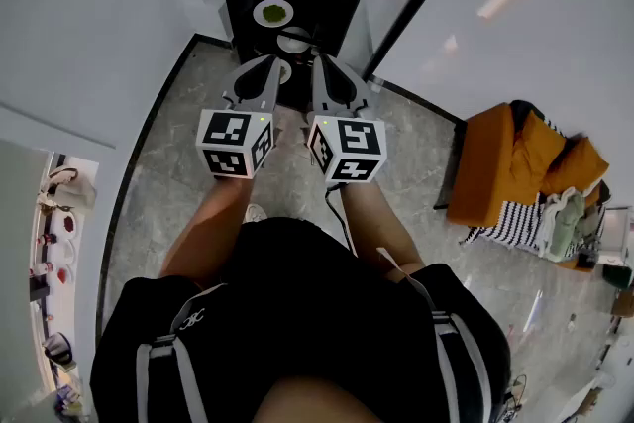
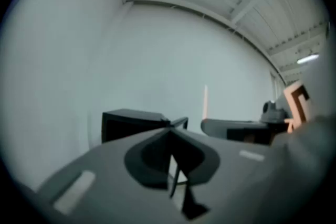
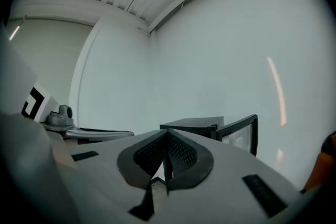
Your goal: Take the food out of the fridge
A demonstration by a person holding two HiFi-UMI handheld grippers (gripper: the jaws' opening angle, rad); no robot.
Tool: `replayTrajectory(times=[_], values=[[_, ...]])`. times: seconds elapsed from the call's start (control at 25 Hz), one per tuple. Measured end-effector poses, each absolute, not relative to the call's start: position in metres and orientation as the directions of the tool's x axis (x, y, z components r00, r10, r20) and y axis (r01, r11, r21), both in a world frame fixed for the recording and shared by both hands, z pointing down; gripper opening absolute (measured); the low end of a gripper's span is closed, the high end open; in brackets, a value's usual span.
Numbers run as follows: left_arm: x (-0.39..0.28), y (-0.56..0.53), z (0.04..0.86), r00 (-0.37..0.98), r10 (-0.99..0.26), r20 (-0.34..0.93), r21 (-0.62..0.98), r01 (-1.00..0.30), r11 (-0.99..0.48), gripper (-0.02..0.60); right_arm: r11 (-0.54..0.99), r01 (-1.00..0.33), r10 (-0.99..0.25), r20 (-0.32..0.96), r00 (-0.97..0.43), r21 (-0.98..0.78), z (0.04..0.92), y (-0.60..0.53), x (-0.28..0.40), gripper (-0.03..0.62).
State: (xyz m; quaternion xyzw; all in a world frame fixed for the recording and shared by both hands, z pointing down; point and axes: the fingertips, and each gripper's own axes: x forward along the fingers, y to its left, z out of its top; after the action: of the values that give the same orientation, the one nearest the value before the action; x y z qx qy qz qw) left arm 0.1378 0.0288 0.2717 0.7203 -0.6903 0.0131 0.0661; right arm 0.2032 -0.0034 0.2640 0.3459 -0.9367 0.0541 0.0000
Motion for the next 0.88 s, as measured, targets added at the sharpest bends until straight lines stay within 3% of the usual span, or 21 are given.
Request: replayTrajectory(times=[0.36,0.88], values=[[0.117,0.035,0.278,0.042,-0.993,0.113,0.098,-0.995,-0.031,0.002,0.761,-0.636,-0.639,0.020,-0.769,-0.132,0.268,0.006,0.185,0.000],[0.037,0.041,0.308,0.057,-0.989,0.139,0.183,-0.983,-0.031,0.002,0.740,-0.660,-0.654,0.088,-0.751,-0.130,0.299,0.012,0.118,0.000]])
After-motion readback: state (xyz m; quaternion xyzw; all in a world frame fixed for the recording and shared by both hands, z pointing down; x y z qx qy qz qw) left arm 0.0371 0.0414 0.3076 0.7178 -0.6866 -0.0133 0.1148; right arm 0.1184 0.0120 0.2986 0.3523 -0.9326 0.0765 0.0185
